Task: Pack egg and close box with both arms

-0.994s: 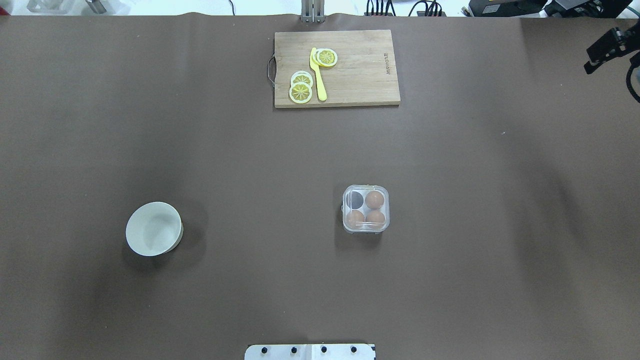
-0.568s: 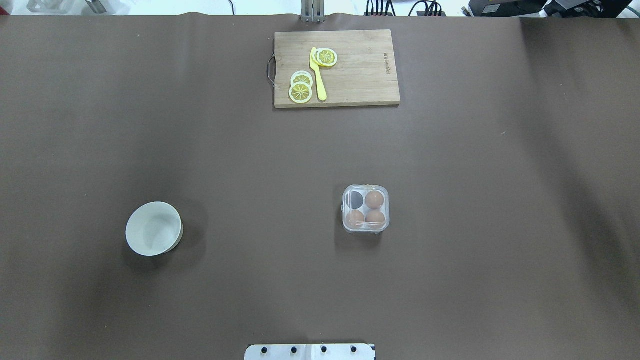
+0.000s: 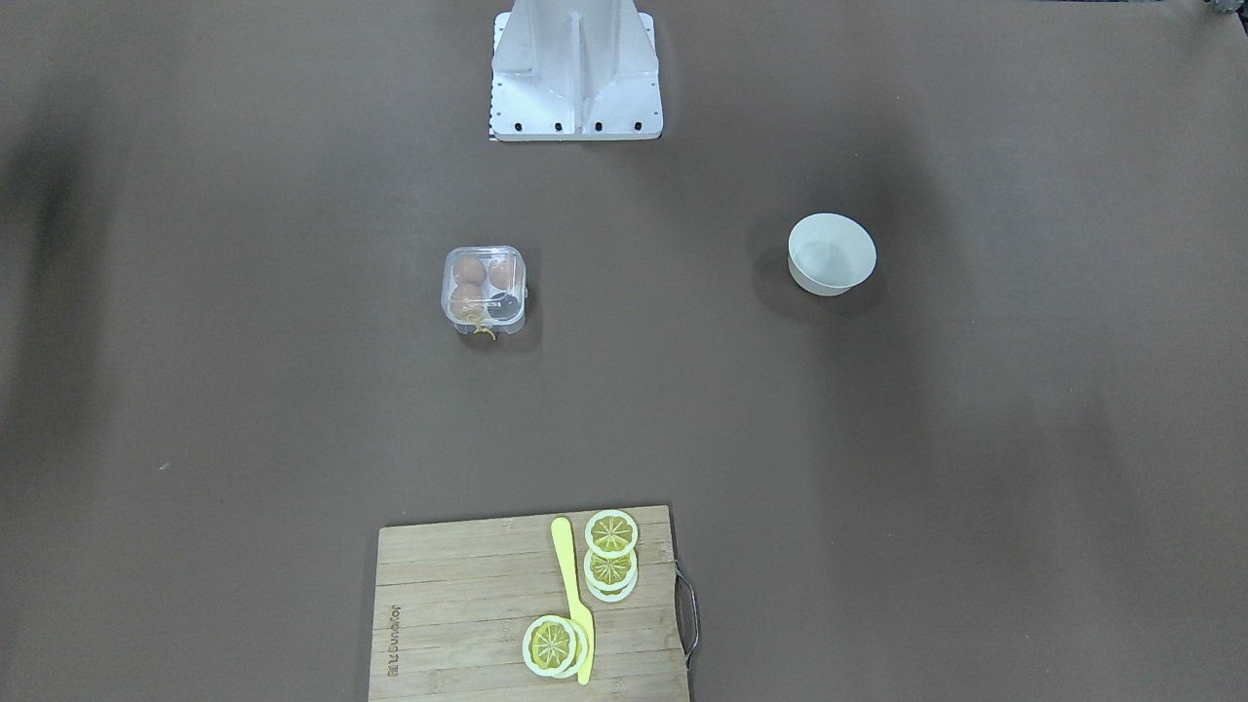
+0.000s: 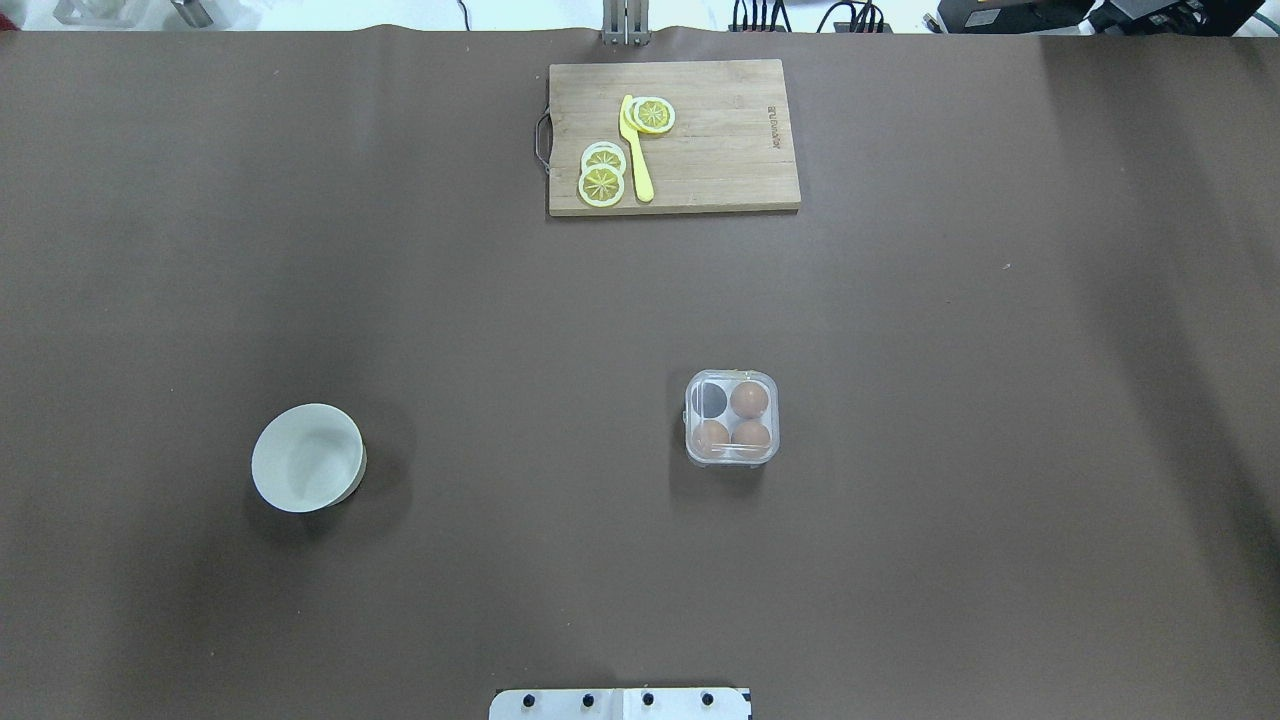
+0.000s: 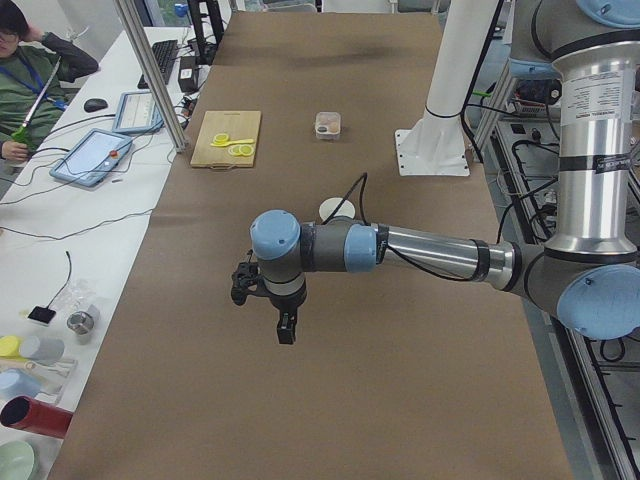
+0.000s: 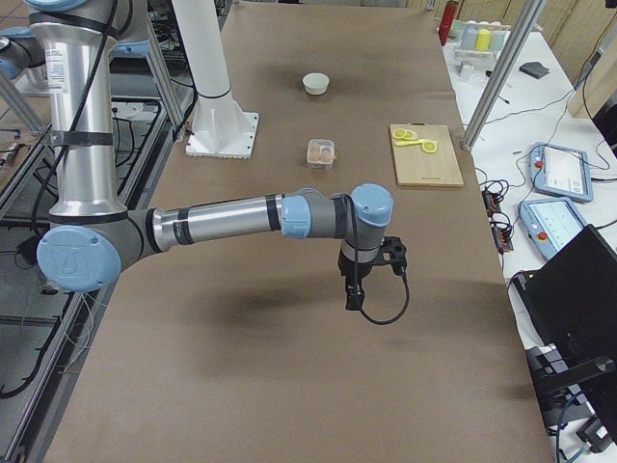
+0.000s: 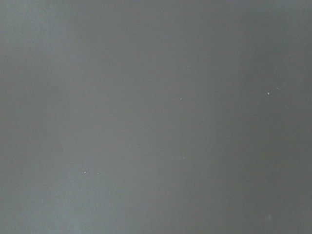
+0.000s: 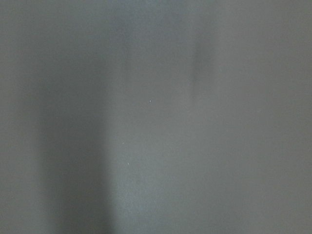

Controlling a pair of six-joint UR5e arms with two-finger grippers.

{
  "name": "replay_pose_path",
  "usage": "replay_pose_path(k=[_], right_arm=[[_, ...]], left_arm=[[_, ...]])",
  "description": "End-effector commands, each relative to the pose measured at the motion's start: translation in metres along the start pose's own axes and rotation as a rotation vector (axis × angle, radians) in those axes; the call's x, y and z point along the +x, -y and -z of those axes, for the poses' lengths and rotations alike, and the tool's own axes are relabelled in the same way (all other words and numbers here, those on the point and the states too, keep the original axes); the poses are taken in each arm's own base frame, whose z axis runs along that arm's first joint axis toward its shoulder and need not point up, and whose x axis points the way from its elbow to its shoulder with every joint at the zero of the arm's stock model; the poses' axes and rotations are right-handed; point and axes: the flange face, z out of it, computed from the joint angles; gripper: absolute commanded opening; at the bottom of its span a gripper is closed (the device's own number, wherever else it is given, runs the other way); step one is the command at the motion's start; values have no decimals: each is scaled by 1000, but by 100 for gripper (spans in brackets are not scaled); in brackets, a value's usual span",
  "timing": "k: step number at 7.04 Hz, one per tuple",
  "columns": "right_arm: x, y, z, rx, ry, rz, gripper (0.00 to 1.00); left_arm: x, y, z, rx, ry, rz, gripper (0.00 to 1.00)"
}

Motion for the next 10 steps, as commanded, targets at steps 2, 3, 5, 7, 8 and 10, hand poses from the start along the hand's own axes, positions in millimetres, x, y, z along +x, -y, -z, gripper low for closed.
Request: replay_pose_path(k=[2,3,5,7,8,10], right_arm=[[6,-23,-4,-10,-6,-15,100],[6,-23,-4,-10,-4,-15,100],[5,-22,-3,-8,-4,-18,100],[3,-21,-2,-5,-4,-19,100],[3,-21,-2,-5,-4,-19,100],[2,-20,-1,-4,-3,-19,100]], left_arm=[[-2,0,-2,-5,-6,6,98],[1,1,-1,-2,-11,5,98],[5,6,4,9,-10,1,98],[28,7,31,64,-7,-47,98],[40,2,55,116,-3,-80,98],[14,1,30,79,-4,-40,98]])
